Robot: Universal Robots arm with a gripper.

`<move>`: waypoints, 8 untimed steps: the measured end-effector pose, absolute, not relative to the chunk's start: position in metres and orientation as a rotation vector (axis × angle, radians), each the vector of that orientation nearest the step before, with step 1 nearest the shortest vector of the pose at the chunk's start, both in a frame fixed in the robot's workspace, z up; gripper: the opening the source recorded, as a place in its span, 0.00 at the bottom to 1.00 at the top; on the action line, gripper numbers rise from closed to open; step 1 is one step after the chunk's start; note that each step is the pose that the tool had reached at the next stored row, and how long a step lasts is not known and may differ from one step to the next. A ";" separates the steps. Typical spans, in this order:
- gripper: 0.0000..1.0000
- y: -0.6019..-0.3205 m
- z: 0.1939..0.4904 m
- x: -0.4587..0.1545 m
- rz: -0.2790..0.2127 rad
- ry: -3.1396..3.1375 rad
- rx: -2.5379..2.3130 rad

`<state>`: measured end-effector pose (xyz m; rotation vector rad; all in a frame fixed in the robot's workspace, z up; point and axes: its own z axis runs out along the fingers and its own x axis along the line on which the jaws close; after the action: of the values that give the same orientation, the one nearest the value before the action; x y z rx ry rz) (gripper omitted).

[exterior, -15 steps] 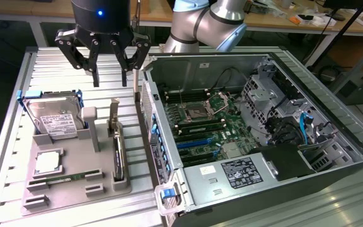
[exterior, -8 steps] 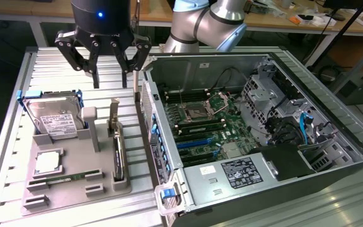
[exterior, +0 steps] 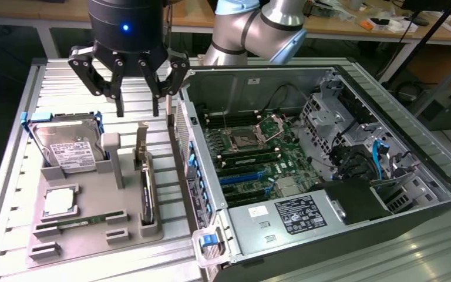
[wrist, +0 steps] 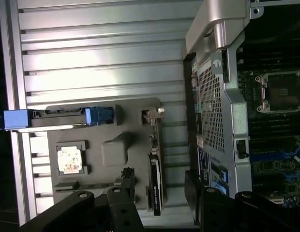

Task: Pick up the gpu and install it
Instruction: 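Pick up the gpu and move the gpu toward the slot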

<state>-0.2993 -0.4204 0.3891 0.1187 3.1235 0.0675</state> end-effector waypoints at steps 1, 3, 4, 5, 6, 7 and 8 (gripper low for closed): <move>0.54 -0.422 0.389 -0.299 0.067 3.124 0.119; 0.54 -0.425 0.387 -0.299 0.067 3.124 0.119; 0.54 -0.426 0.387 -0.299 0.067 3.124 0.119; 0.54 -0.427 0.386 -0.299 0.067 3.124 0.119; 0.54 -0.428 0.385 -0.299 0.068 3.123 0.119; 0.54 -0.429 0.384 -0.299 0.067 3.124 0.119; 0.54 -0.430 0.383 -0.299 0.067 3.124 0.119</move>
<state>-0.2991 -0.4296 0.3831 0.1188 3.1238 0.0671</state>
